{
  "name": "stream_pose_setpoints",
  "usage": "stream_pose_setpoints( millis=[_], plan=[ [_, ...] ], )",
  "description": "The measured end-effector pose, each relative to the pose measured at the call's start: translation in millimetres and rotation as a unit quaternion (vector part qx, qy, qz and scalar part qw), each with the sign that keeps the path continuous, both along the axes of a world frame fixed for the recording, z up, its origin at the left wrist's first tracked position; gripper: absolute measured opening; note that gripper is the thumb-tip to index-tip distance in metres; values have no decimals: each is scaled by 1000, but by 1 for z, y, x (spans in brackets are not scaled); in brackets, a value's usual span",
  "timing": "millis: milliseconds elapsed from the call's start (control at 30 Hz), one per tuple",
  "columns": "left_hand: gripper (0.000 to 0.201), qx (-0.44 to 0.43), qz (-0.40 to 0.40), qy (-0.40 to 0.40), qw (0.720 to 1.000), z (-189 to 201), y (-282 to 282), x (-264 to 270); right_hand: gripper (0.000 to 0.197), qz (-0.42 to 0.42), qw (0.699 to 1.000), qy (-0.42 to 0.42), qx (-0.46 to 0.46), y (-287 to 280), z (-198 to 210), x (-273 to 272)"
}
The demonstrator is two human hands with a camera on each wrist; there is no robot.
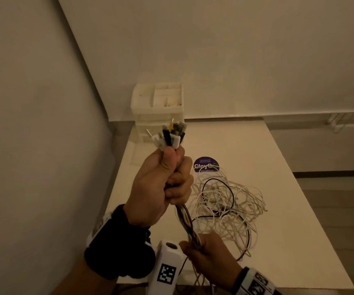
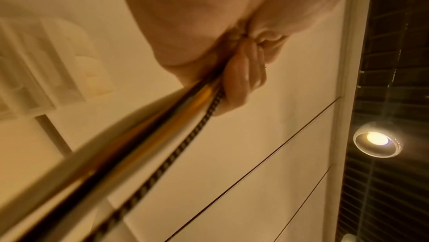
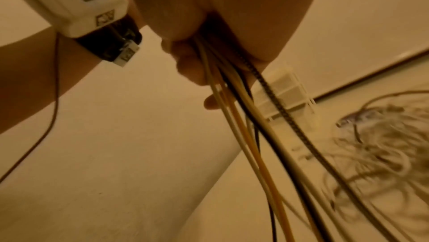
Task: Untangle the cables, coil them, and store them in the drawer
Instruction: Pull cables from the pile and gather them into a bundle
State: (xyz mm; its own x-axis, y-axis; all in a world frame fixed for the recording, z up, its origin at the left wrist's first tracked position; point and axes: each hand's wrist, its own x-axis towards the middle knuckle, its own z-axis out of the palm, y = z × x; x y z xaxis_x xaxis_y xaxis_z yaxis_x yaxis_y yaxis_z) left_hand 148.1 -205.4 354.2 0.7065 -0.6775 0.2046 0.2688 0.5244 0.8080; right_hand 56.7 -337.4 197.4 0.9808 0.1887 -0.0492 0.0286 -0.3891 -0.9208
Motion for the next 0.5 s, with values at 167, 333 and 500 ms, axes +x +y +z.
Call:
stream_pose_setpoints(
  millis=[167, 333, 500],
  plan=[
    [50, -46, -9, 30, 998, 0, 2, 2, 47, 75, 983, 144, 84, -5, -10, 7],
    [30, -91, -23, 30, 995, 14, 7, 13, 67, 94, 979, 181, 12, -8, -44, 4],
    [30, -85, 0, 34, 996, 6, 7, 19, 72, 90, 975, 196, -60, -13, -85, -4]
  ],
)
